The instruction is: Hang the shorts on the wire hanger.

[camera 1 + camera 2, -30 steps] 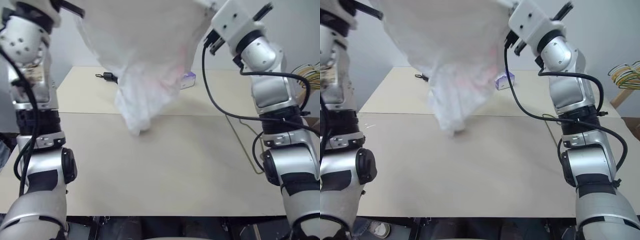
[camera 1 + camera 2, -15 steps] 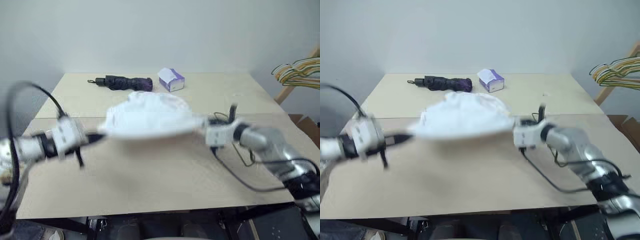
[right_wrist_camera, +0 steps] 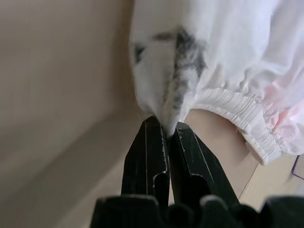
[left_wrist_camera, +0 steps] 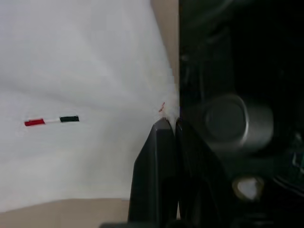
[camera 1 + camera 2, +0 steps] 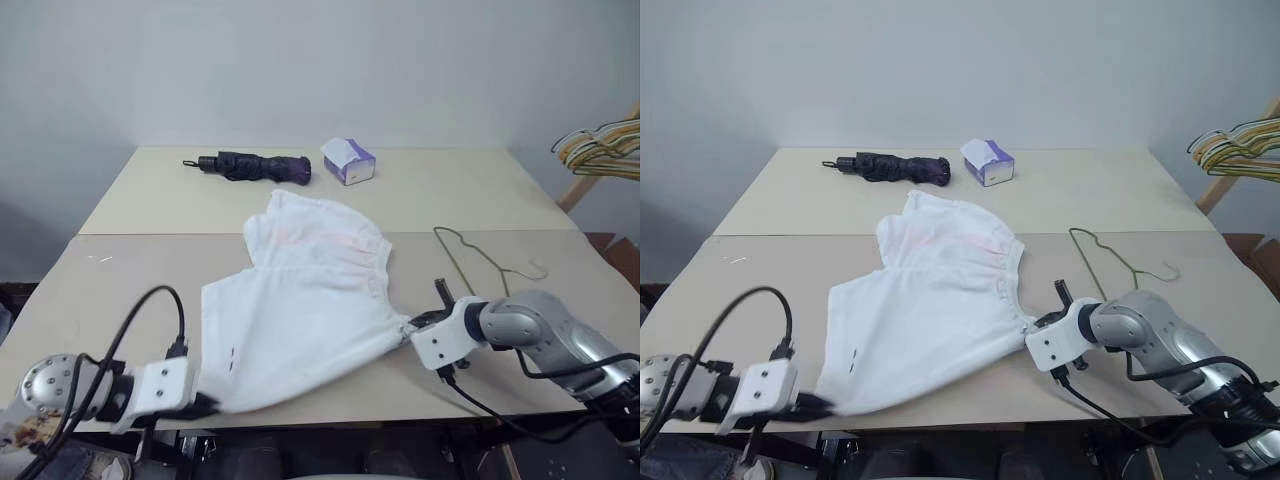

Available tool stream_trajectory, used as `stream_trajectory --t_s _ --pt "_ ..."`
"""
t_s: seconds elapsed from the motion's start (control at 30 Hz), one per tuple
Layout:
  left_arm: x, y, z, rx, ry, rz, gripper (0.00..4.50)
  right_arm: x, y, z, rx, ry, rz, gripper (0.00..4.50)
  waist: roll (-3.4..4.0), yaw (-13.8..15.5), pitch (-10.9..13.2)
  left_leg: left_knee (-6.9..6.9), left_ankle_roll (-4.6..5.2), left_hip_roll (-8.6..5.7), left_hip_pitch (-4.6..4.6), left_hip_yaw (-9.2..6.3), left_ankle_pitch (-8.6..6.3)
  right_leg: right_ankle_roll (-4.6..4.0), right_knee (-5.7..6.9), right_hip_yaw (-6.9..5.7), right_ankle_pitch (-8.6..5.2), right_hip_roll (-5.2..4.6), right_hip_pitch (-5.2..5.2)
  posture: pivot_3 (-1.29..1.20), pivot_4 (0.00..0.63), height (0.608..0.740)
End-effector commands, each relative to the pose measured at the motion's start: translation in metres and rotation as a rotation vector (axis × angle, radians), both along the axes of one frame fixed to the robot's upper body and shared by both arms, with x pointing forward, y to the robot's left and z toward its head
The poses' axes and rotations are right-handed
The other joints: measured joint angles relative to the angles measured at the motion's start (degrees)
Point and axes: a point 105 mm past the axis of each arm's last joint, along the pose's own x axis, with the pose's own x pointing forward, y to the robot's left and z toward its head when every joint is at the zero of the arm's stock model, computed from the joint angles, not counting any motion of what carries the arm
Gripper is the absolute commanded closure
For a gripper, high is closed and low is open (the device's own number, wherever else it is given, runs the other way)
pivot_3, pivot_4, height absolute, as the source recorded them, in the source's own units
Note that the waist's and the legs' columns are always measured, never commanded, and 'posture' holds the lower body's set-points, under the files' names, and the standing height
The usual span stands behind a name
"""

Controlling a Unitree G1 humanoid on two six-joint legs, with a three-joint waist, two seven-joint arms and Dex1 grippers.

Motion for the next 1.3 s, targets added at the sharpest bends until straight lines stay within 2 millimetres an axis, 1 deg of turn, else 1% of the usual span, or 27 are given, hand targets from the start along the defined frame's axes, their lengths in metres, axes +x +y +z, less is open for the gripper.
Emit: stream_trajectory --t_s 0.03,0.1,0.17,0.23,0.3,0.37,0.47,0.5,0.53,0.57,0.6,0.63,0.67,0.73,0.77,0.8,0.9,1.0,1.1,1.2,1.3 --pt "-0.002 0.000 0.007 0.028 -0.034 -0.034 4.48 0.000 -0.001 0.011 0.006 -0.027 0.007 4.50 0.01 0.0 0.0 0.00 -0.02 0.00 0.08 0.00 -0.01 -0.03 -0.01 0.00 -0.04 0.00 0.00 0.11 0.000 0.740" --pt "0.003 -0.001 0.007 0.028 -0.068 -0.025 4.48 -0.004 -0.001 0.009 0.011 0.003 0.002 4.50 0.00 0.0 0.0 0.00 -0.04 -0.01 0.11 0.00 -0.02 -0.28 -0.02 0.00 -0.22 -0.01 0.01 0.11 0.000 0.740" --pt "0.007 -0.003 0.007 0.016 -0.087 -0.017 4.48 -0.005 0.000 0.009 0.012 0.013 0.005 4.50 0.00 0.3 0.0 0.00 -0.03 -0.02 0.09 0.00 -0.03 -0.26 -0.01 0.00 -0.22 -0.01 0.01 0.10 0.000 0.740" --pt "0.006 -0.009 0.010 -0.017 -0.070 -0.029 4.02 -0.012 -0.005 0.008 -0.009 0.059 -0.002 3.86 0.00 0.5 0.0 0.00 -0.03 -0.02 0.08 0.00 -0.03 -0.05 -0.01 0.00 -0.11 -0.01 0.01 0.10 0.000 0.740" --pt "0.004 -0.011 0.014 -0.028 -0.061 -0.048 3.51 -0.017 -0.009 0.010 -0.010 0.101 -0.012 3.27 0.00 0.5 0.0 0.00 -0.02 -0.03 0.05 0.01 -0.04 0.03 -0.01 0.01 -0.07 -0.01 0.03 0.09 0.000 0.740" --pt "0.007 -0.006 0.019 -0.020 -0.068 -0.048 2.82 -0.021 -0.013 0.018 0.009 0.134 -0.035 2.50 0.00 0.6 0.0 0.01 -0.02 -0.03 -0.01 0.01 -0.05 0.03 0.00 0.02 -0.07 -0.01 0.05 0.09 0.000 0.740" --pt "0.017 0.006 0.029 -0.012 -0.107 -0.015 1.86 -0.023 -0.021 0.035 0.062 0.172 -0.086 1.43 0.01 0.5 0.0 0.01 -0.02 -0.02 0.05 0.01 -0.04 0.02 0.02 0.02 -0.07 -0.01 0.04 0.08 0.000 0.740" --pt "0.020 0.009 0.032 -0.009 -0.119 -0.005 1.51 -0.022 -0.022 0.040 0.089 0.176 -0.111 1.09 0.00 0.5 0.0 0.01 -0.02 0.00 0.11 0.01 -0.05 0.01 0.02 0.01 -0.07 0.00 0.03 0.08 0.000 0.740" --pt "0.025 0.013 0.035 -0.012 -0.138 0.004 1.17 -0.014 -0.025 0.048 0.145 0.163 -0.180 0.69 0.00 0.5 0.0 0.01 -0.03 0.00 0.18 0.00 -0.05 0.00 0.01 0.00 -0.08 0.00 0.04 0.08 0.000 0.740" --pt "0.030 0.014 0.040 -0.029 -0.160 0.021 0.78 -0.005 -0.029 0.056 0.213 0.153 -0.272 0.30 -0.01 0.4 0.0 0.01 -0.03 0.00 0.19 0.00 -0.05 -0.05 0.00 0.00 -0.12 0.00 0.05 0.08 0.000 0.740" --pt "0.038 0.013 0.046 -0.059 -0.197 0.041 0.45 0.008 -0.036 0.063 0.277 0.124 -0.388 0.00 -0.05 0.3 0.0 0.01 -0.03 0.00 0.20 0.01 -0.05 -0.15 -0.01 0.00 -0.17 -0.01 0.06 0.07 0.000 0.740" --pt "0.046 0.011 0.051 -0.087 -0.235 0.058 0.08 0.019 -0.043 0.069 0.350 0.110 -0.499 0.00 -0.05 0.2 -0.1 0.02 -0.03 0.01 0.20 0.01 -0.05 -0.26 0.00 0.01 -0.23 -0.01 0.05 0.07 0.000 0.740" --pt "0.053 0.008 0.055 -0.111 -0.271 0.072 0.03 0.027 -0.049 0.074 0.422 0.125 -0.600 0.00 -0.05 0.1 -0.1 0.05 -0.03 0.01 0.17 0.01 -0.05 -0.27 0.02 0.02 -0.23 -0.01 0.04 0.06 0.000 0.740" --pt "0.066 -0.003 0.065 -0.167 -0.348 0.090 0.03 0.038 -0.065 0.073 0.472 0.147 -0.771 0.00 -0.05 0.1 -0.1 0.06 -0.03 -0.01 0.13 0.01 -0.05 -0.17 0.01 0.03 -0.16 -0.01 0.05 0.06 0.000 0.740" --pt "0.071 -0.009 0.069 -0.198 -0.378 0.094 0.03 0.041 -0.070 0.072 0.485 0.159 -0.827 0.00 -0.04 0.2 -0.1 0.06 -0.03 -0.02 0.05 0.02 -0.06 0.02 0.01 0.04 -0.05 -0.01 0.08 0.06 0.000 0.740" --pt "0.074 -0.016 0.074 -0.247 -0.400 0.096 0.03 0.049 -0.079 0.070 0.534 0.168 -0.936 0.00 -0.05 0.3 -0.1 0.05 -0.01 -0.03 -0.02 0.01 -0.07 0.03 0.02 0.03 -0.04 -0.01 0.12 0.05 0.000 0.740" --pt "0.077 -0.036 0.086 -0.361 -0.406 0.081 0.03 0.062 -0.093 0.063 0.686 0.267 -1.159 0.00 -0.06 0.0 -0.1 0.06 -0.02 -0.03 -0.19 0.00 -0.07 0.02 0.08 0.03 -0.02 0.02 0.01 0.05 0.000 0.740" --pt "0.086 -0.048 0.092 -0.408 -0.448 0.092 0.03 0.069 -0.099 0.051 0.740 0.333 -1.251 0.00 -0.02 -0.1 -0.1 0.10 -0.02 -0.05 -0.25 -0.02 -0.07 0.03 0.11 0.04 0.00 0.04 -0.02 0.05 0.000 0.740" --pt "0.094 -0.058 0.099 -0.473 -0.469 0.123 0.03 0.073 -0.107 0.035 0.714 0.347 -1.313 0.00 0.06 -0.2 -0.2 0.10 -0.02 -0.07 -0.21 -0.04 -0.07 0.07 0.09 0.05 0.01 0.04 0.04 0.05 0.000 0.740" --pt "0.096 -0.069 0.112 -0.584 -0.475 0.130 0.03 0.077 -0.110 0.021 0.716 0.391 -1.340 0.00 0.09 -0.3 -0.2 0.14 -0.02 -0.08 -0.21 -0.05 -0.07 0.10 0.10 0.06 0.03 0.04 0.06 0.04 0.000 0.740" --pt "0.093 -0.076 0.122 -0.669 -0.464 0.123 0.03 0.080 -0.111 0.014 0.740 0.445 -1.367 0.00 0.09 -0.5 -0.2 0.16 -0.01 -0.08 -0.21 -0.06 -0.07 0.13 0.08 0.09 0.05 0.06 0.07 0.04 0.000 0.740"
